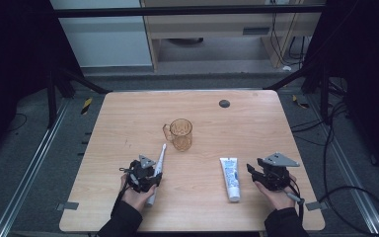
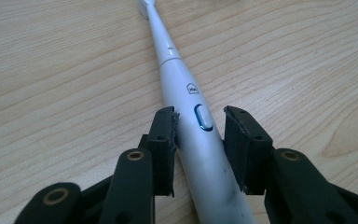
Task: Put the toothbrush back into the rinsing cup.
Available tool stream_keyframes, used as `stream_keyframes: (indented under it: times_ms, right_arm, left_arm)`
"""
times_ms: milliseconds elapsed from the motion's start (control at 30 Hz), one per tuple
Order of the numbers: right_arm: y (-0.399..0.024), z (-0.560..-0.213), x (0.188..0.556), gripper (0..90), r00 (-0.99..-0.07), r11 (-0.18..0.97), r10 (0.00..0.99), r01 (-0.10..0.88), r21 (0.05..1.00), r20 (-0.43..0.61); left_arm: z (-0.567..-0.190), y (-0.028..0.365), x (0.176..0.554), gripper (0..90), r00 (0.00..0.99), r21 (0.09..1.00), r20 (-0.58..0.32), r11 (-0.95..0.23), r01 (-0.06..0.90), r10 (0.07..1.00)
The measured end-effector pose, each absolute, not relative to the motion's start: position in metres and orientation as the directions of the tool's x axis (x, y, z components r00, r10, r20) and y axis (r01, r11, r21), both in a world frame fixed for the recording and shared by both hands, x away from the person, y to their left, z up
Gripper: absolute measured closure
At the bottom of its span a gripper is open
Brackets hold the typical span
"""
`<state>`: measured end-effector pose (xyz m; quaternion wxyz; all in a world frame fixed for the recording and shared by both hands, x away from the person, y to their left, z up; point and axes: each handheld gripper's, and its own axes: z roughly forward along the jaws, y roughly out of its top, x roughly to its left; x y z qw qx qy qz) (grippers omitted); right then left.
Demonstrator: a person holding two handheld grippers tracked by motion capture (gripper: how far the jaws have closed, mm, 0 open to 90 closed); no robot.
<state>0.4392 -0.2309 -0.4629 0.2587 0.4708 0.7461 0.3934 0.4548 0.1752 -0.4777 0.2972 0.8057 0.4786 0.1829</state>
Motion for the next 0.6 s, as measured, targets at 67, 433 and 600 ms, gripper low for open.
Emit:
stream_keyframes:
  times_ms: [67, 433, 600]
  right_arm:
    - [-0.2311, -0.4630, 0.4392, 52.6, -0.423, 0.247, 0.906, 0.499, 0.831, -0.015]
    - [-0.2312, -0.4631, 0.4392, 53.1, -0.424, 0.247, 0.905, 0.500, 0.830, -0.014]
    - [-0.2314, -0.4634, 0.4393, 53.1, -0.425, 0.247, 0.905, 0.502, 0.829, -0.013]
  left_arm:
    - [-0.4778, 0.1758, 0.4547, 63.9, 0.475, 0.655, 0.010, -0.365, 0.662, 0.880]
    - [-0.4771, 0.1795, 0.4534, 64.7, 0.478, 0.649, 0.013, -0.371, 0.664, 0.878]
    - [-0.4778, 0.1819, 0.4535, 64.4, 0.484, 0.644, 0.010, -0.376, 0.666, 0.875]
